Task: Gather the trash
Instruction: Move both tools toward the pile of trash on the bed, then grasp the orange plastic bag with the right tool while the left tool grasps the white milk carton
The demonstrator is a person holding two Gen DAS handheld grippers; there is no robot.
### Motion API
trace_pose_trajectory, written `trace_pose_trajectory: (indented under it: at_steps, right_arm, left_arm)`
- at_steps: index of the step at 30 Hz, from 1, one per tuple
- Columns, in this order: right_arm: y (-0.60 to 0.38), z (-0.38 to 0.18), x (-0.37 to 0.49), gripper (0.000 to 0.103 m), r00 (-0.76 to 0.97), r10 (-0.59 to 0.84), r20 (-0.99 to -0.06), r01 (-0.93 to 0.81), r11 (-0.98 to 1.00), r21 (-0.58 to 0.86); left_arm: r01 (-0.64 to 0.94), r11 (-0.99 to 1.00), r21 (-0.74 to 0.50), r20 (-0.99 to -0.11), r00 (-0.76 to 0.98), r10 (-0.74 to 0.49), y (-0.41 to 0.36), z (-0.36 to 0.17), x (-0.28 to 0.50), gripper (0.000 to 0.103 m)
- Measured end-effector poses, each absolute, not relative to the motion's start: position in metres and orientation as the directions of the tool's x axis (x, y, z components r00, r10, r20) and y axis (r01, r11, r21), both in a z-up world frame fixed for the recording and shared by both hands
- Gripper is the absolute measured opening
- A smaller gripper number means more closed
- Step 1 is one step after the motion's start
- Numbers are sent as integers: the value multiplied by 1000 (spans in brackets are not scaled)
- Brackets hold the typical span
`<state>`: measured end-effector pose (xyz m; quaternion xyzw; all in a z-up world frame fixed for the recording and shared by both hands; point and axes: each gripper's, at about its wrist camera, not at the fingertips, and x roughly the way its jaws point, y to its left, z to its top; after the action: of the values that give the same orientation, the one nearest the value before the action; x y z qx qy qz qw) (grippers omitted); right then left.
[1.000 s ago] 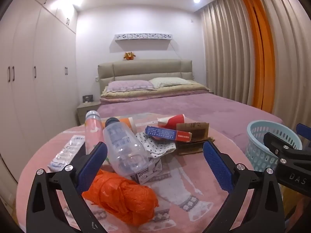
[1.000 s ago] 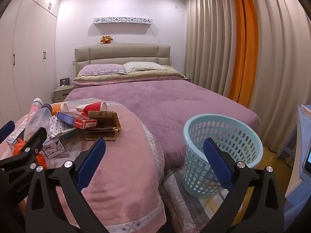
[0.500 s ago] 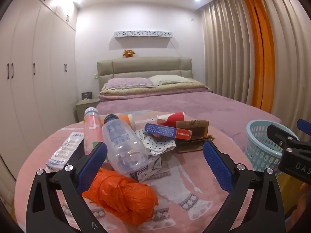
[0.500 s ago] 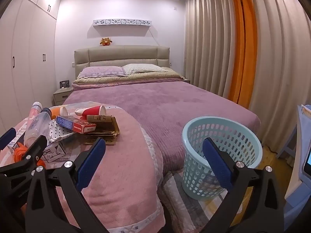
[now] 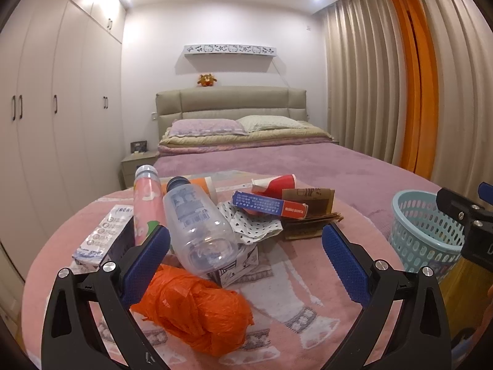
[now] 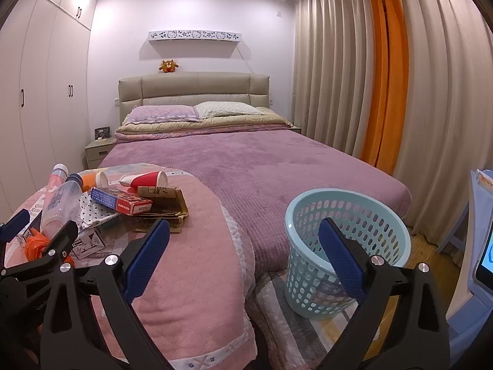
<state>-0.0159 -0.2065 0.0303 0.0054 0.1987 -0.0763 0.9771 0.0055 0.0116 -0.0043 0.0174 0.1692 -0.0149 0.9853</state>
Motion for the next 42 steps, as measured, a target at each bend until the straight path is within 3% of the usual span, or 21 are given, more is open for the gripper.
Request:
trace_pose_trajectory:
  at_steps: [8,32,40,42]
  right_arm:
    - [-206,35,-22,92,912,-149,-382,154,988,-17]
    - [-185,44,-37,85,918,-110,-380,111,994,-21]
    - [-162,46,-30,58,914,-5,-406,1,1000,-11]
    - [-150,47,-27,57,910,40,-413,-45,999,-4]
  left_arm:
    - [34,998,54,-335,942,-14,17,4,-7,96]
    - [17,998,-53,-342,939,-34,82,65,-50,96]
    - [-64,997,-43,-425,904,40,131,69,-35,96]
    - [-74,997,-29,-457,888,53,143,67,-29,96]
